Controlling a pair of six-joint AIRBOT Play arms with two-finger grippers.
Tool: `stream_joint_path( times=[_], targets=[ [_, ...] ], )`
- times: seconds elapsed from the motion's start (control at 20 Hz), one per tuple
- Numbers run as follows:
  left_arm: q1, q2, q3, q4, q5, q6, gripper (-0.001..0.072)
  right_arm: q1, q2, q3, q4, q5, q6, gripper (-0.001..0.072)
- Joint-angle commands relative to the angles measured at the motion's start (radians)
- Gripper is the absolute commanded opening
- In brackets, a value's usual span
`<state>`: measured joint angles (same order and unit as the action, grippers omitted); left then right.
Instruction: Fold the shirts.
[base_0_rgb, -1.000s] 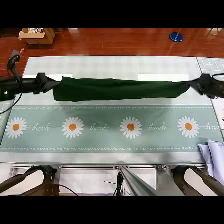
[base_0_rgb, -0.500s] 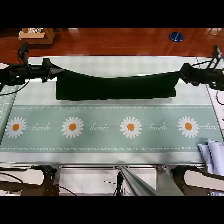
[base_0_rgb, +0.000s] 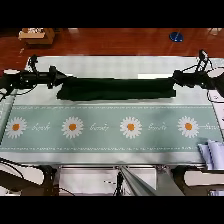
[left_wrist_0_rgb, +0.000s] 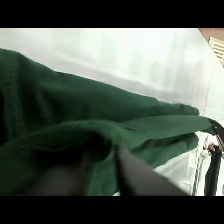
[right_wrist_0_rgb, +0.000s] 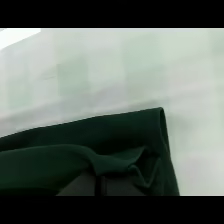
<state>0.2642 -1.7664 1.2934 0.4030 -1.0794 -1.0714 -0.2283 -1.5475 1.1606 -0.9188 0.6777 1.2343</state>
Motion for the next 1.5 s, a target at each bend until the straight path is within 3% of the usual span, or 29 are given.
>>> stream_joint_path(
  times=[0.0,0.05,0.15,0.25,0.35,0.5,0.6,0.7,1.0,1.05,1.2,1.4,1.45],
  targets=[
    [0.022,-0.015,0.020,-0.001,-0.008,0.015,0.0582,0.002,-0.006,0.002,-0.050,-0.012,-0.005,0.0429],
    [0.042,-0.013,0.039,0.000,-0.045,0.015,0.0618,-0.005,0.002,0.004,-0.068,-0.003,-0.010,0.0534],
    [0.090,-0.012,0.075,0.000,-0.139,0.014,0.0612,-0.027,0.035,0.005,-0.156,0.012,0.026,0.0535],
    [0.135,-0.009,0.091,0.000,-0.243,0.008,0.0600,-0.061,0.057,0.005,-0.277,0.027,0.152,0.0534],
    [0.156,-0.009,0.090,0.000,-0.314,0.008,0.0598,-0.102,0.043,0.005,-0.286,0.092,0.213,0.0536],
    [0.153,-0.009,0.090,0.000,-0.346,0.008,0.0598,-0.126,-0.029,0.005,-0.107,0.146,0.157,0.0553],
    [0.141,-0.009,0.090,0.000,-0.346,0.008,0.0598,-0.126,-0.082,0.005,0.082,0.130,0.076,0.0580],
    [0.126,-0.009,0.090,0.000,-0.346,0.008,0.0598,-0.123,-0.129,0.005,0.211,0.100,0.061,0.0581],
    [0.079,-0.009,0.090,0.000,-0.342,0.012,0.0598,-0.031,-0.211,0.005,0.364,-0.053,0.061,0.0572],
    [0.071,-0.010,0.090,0.000,-0.342,0.012,0.0598,-0.010,-0.217,0.005,0.383,-0.087,0.061,0.0495],
    [0.055,-0.010,0.090,0.000,-0.342,0.012,0.0598,0.046,-0.221,0.005,0.389,-0.141,0.060,0.0046],
    [0.042,-0.009,0.090,-0.001,-0.344,0.011,0.0573,0.048,-0.179,0.005,0.385,-0.068,-0.046,0.0035],
    [0.037,-0.009,0.090,-0.001,-0.347,0.011,0.0426,0.043,-0.148,0.005,0.385,-0.043,-0.077,0.0035]
  ],
)
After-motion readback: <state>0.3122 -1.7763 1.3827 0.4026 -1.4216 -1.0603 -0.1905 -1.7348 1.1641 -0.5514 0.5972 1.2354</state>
